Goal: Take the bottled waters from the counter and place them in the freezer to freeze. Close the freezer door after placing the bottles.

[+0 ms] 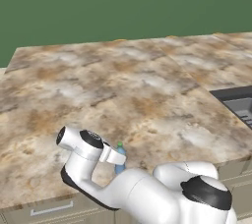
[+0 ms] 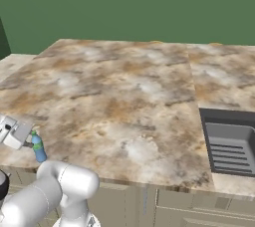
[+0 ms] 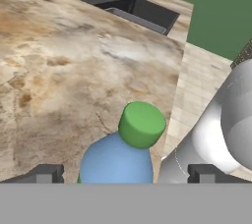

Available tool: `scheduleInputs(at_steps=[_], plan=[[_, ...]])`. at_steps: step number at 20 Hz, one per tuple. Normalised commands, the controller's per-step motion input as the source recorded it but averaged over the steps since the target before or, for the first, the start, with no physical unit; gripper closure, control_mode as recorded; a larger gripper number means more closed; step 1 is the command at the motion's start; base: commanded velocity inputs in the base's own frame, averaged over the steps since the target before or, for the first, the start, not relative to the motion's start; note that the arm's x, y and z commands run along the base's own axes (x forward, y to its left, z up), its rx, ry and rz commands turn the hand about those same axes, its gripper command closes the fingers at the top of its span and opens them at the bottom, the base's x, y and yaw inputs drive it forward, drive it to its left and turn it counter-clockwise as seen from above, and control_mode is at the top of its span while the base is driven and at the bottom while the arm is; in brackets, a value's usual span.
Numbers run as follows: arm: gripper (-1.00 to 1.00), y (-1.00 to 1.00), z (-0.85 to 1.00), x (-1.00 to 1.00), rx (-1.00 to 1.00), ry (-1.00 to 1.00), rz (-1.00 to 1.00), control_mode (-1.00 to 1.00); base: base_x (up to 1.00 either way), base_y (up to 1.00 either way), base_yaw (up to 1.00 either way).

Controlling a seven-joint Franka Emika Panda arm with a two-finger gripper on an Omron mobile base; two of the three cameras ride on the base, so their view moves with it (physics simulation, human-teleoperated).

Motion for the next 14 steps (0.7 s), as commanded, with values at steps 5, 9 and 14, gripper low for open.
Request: scheduleInputs(at_steps=[5, 9, 14], plan=[[-1.0, 0.0, -0.02, 0.0, 0.0, 0.0, 0.0, -1.0, 0.0, 0.0, 0.0], [-1.0, 0.0, -0.01, 0.0, 0.0, 0.0, 0.0, -1.0, 0.0, 0.0, 0.0], [-1.0, 0.0, -0.03, 0.0, -0.01, 0.0, 0.0, -1.0, 0.0, 0.0, 0.0]])
